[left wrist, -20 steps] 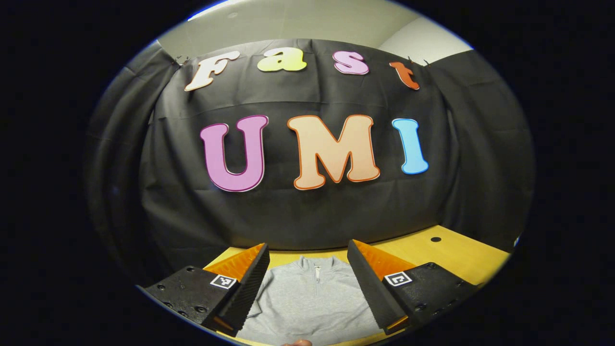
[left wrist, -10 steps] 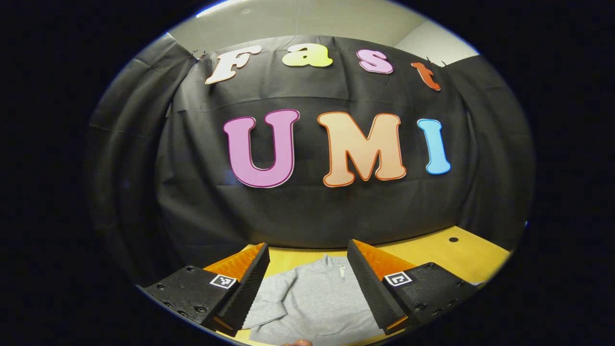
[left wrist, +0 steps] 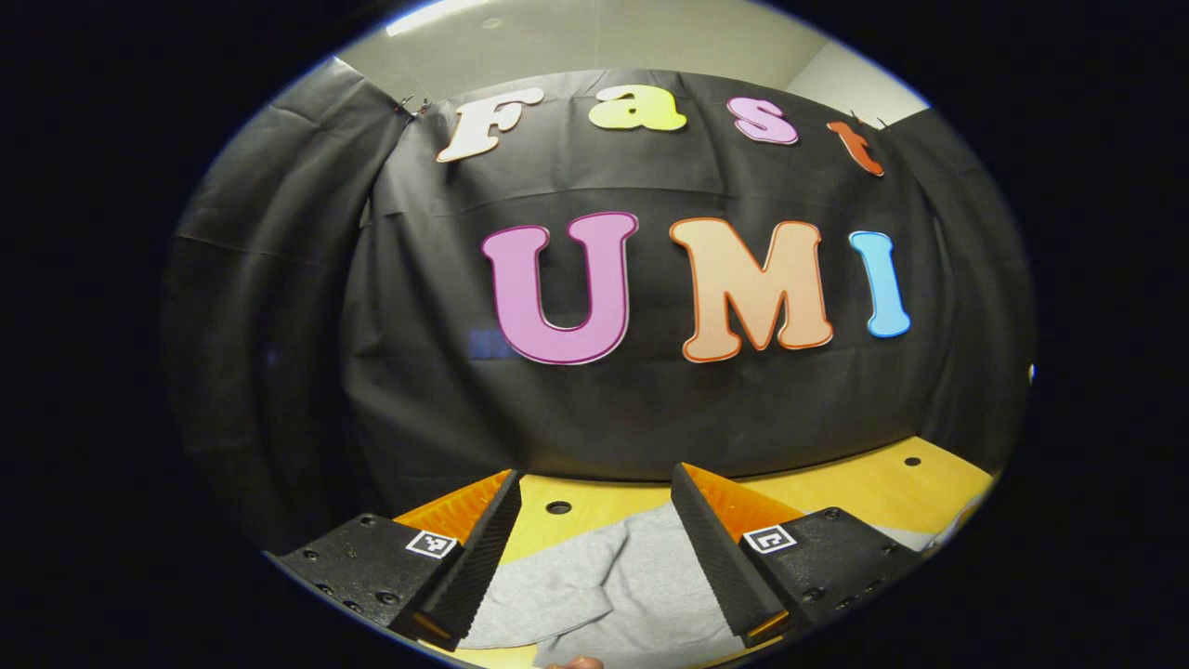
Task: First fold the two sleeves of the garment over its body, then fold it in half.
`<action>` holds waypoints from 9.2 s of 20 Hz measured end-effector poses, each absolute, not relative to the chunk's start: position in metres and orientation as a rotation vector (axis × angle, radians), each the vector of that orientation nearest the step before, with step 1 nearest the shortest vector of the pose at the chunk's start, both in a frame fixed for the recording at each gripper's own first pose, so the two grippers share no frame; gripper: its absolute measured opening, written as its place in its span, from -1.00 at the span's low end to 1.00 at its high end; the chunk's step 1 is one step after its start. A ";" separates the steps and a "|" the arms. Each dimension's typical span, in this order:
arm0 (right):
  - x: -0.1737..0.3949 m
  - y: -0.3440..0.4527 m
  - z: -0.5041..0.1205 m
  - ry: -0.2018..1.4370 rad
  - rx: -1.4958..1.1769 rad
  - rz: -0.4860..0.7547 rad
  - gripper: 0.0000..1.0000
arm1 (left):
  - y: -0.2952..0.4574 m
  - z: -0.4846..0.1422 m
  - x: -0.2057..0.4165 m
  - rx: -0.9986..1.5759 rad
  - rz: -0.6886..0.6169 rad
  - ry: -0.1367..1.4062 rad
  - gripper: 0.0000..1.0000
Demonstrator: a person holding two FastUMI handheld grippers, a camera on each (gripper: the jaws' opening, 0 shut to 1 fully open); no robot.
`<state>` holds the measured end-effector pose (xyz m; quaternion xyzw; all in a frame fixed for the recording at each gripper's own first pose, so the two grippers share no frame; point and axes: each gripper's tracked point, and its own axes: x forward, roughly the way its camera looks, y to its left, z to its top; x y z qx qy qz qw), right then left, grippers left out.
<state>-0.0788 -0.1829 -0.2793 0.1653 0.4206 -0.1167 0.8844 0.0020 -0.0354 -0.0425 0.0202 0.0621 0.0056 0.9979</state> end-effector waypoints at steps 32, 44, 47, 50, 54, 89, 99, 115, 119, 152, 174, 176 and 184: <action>0.091 0.096 -0.244 0.765 0.293 0.169 -0.88 | 0.207 -0.045 -0.064 0.106 0.435 0.143 0.91; 0.107 0.233 -0.270 0.800 0.232 0.332 -0.89 | 0.263 -0.059 -0.090 0.114 0.537 0.167 0.92; 0.102 0.259 -0.285 0.834 0.224 0.361 -0.88 | 0.274 -0.063 -0.097 0.113 0.562 0.177 1.00; 0.092 0.281 -0.304 0.880 0.197 0.395 -0.88 | 0.284 -0.067 -0.104 0.114 0.582 0.189 1.00; 0.079 0.295 -0.321 0.923 0.138 0.422 -0.88 | 0.294 -0.073 -0.109 0.113 0.606 0.200 1.00; 0.053 0.194 -0.227 0.669 0.031 0.441 0.96 | 0.259 -0.315 -0.147 -0.096 0.548 0.757 0.94; 0.053 0.165 -0.224 0.651 0.022 0.413 0.97 | 0.252 -0.340 -0.156 -0.171 0.540 0.849 0.94; 0.038 0.137 -0.210 0.608 0.041 0.397 0.97 | 0.220 -0.333 -0.122 -0.168 0.384 0.946 -1.00; 0.029 0.117 -0.205 0.593 0.033 0.379 0.97 | 0.214 -0.304 -0.088 -0.188 0.375 0.879 -1.00; -0.057 -0.135 -0.207 0.638 0.145 0.013 0.96 | -0.181 -0.171 0.130 -0.039 -0.266 0.600 -1.00; -0.093 -0.202 -0.223 0.670 0.157 -0.052 0.96 | -0.352 -0.254 0.088 0.027 -0.501 0.763 -0.88; -0.092 -0.197 -0.223 0.670 0.155 -0.042 0.97 | -0.353 -0.232 0.096 -0.017 -0.503 0.690 0.00; -0.067 -0.146 -0.224 0.660 0.165 0.043 0.97 | -0.263 -0.158 0.112 0.008 -0.398 0.458 0.96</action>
